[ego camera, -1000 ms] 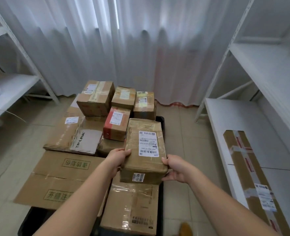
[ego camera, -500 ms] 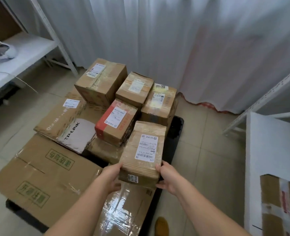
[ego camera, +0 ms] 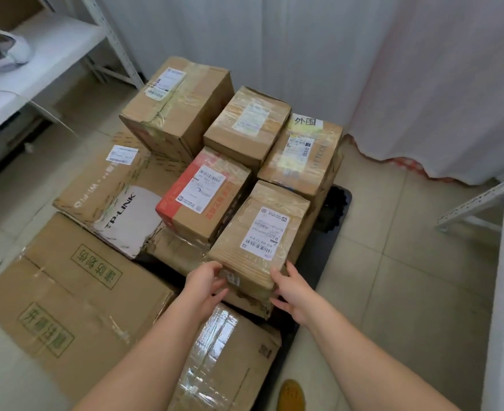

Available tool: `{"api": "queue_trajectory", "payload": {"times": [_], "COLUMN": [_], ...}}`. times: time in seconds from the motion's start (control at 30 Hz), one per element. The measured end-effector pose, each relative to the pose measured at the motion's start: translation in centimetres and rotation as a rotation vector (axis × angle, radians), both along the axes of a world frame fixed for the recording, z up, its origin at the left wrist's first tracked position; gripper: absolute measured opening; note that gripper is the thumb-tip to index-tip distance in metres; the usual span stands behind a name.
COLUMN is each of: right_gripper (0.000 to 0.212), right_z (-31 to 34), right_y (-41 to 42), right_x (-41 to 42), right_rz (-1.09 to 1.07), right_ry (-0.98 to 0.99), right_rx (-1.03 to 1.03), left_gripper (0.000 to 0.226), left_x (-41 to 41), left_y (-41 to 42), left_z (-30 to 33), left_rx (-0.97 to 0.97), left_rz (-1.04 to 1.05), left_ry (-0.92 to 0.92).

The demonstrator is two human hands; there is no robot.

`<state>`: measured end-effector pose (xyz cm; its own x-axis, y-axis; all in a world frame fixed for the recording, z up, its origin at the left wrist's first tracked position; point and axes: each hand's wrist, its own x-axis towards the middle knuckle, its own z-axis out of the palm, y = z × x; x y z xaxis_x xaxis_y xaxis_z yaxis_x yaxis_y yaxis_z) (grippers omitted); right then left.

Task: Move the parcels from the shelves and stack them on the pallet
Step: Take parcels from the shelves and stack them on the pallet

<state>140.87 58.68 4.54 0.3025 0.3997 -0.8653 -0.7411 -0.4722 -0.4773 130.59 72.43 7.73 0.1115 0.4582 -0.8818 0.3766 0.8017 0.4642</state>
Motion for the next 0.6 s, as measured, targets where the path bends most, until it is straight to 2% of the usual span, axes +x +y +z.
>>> {"api": "queue_trajectory", "payload": {"times": [0.1,0.27,0.37,0.47,0.6], "right_gripper": [0.059,0.059,0.059,0.066,0.069], "right_z": [-1.5,-2.8,-3.4,-4.0,-4.4], "right_y": [0.7,1.0,1.3,1.8,2.5], "right_x": [0.8,1.0,1.2,1.3,0.8], "right_rz": [0.044,0.063,0.020,-0.052,-0.077], "right_ry": [-0.028,-0.044,-0.018,0.021,0.040], "right_rx": [-0.021,-0.087,-0.103,-0.129,-0.127], "left_gripper": [0.028,0.004,0.008,0.004,0.024], "left_x": [0.7,0.9,1.0,1.1,1.1], "left_y": [0.1,0.0,0.5,1.0,1.7], "left_z": [-1.1,-2.4,-2.8,-3.1,-3.2], "left_rx": [-0.025,-0.066,-0.067,-0.055,-0.004], "left_rz": [-0.029,-0.023,-0.015,0.026,0.074], "left_ry": [-0.007,-0.001,-0.002,-0.012,-0.030]}}
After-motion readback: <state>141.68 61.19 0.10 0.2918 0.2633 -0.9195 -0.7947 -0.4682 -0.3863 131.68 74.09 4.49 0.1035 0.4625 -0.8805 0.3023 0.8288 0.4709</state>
